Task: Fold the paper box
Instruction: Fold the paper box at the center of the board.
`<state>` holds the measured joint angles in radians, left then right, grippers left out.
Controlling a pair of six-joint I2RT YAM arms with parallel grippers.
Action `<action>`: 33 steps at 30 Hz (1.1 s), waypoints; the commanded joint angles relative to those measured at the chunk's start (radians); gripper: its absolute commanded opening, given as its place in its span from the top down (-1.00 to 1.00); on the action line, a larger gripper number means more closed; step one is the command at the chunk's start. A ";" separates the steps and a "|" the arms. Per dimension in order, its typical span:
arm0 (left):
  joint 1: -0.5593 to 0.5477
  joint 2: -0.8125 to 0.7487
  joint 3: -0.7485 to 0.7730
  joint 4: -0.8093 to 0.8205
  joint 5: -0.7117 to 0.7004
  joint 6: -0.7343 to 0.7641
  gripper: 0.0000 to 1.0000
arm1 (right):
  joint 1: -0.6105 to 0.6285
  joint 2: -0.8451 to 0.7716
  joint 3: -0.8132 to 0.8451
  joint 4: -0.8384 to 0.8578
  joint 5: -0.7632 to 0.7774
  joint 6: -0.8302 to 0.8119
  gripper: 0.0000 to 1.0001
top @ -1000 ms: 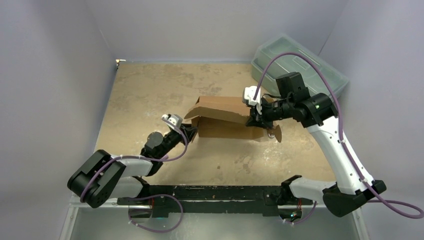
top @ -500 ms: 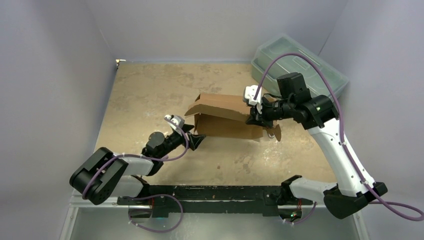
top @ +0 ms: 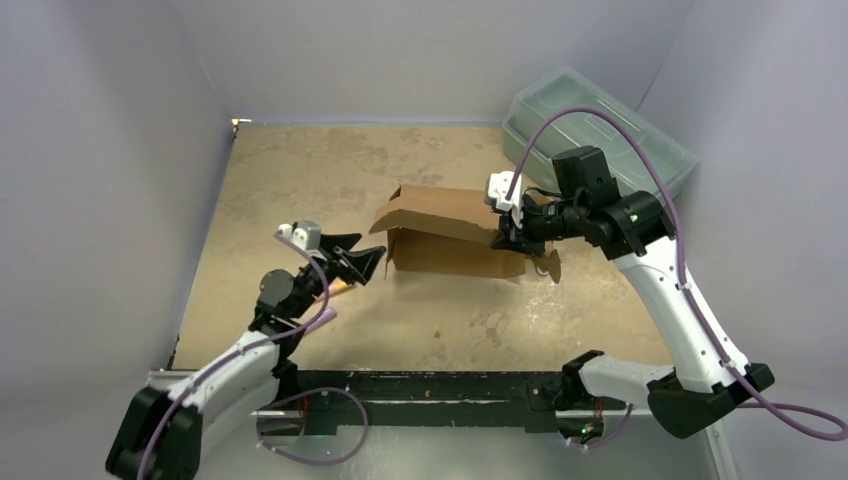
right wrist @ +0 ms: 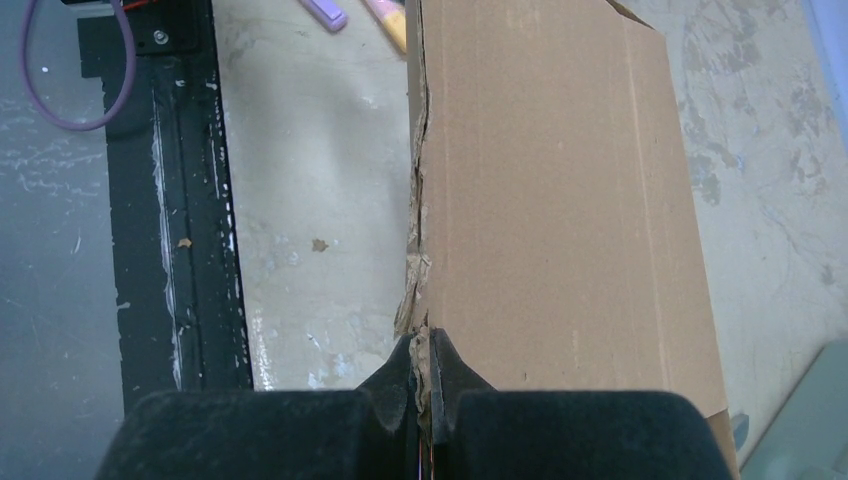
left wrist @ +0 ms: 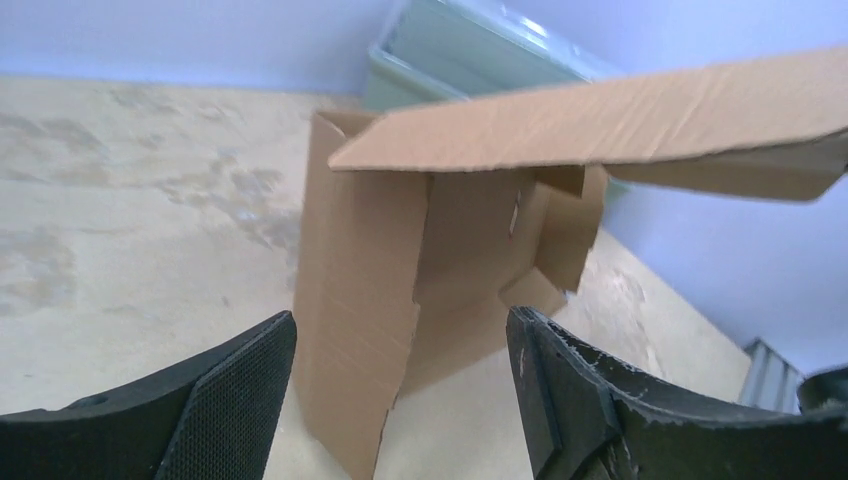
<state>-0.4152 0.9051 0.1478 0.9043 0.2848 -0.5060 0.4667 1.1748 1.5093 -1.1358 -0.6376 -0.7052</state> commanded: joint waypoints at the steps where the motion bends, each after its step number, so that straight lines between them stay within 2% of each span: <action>1: 0.012 -0.239 -0.005 -0.343 -0.210 0.004 -0.51 | 0.007 -0.027 -0.008 0.003 0.000 0.032 1.00; 3: 0.013 -0.311 0.001 -0.445 -0.343 -0.005 -0.60 | 0.006 -0.025 -0.008 0.002 0.005 0.030 1.00; 4: 0.015 -0.318 0.003 -0.459 -0.366 -0.004 -0.67 | 0.007 -0.023 -0.007 0.002 0.005 0.029 1.00; 6: 0.016 -0.265 0.009 -0.414 -0.338 0.012 -0.84 | 0.006 -0.018 -0.005 0.002 0.003 0.027 1.00; 7: 0.016 -0.209 0.027 -0.394 -0.306 0.024 -0.86 | 0.007 -0.013 -0.003 0.002 0.000 0.027 1.00; 10: 0.018 -0.006 0.107 -0.363 -0.224 0.063 -0.83 | 0.007 -0.005 0.005 -0.002 -0.003 0.026 1.00; 17: 0.019 0.261 0.163 -0.104 -0.039 0.121 -0.79 | 0.007 0.004 0.010 -0.005 -0.004 0.024 1.00; 25: 0.018 0.442 0.178 0.095 0.042 0.157 -0.77 | 0.007 0.024 0.009 -0.026 -0.033 0.003 1.00; 33: -0.006 0.524 0.207 0.190 -0.026 0.171 -0.75 | 0.007 0.027 0.003 -0.032 -0.044 -0.008 1.00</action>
<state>-0.4023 1.4090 0.3153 0.9630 0.2867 -0.3691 0.4667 1.2022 1.5085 -1.1439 -0.6460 -0.7197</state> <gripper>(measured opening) 0.879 0.008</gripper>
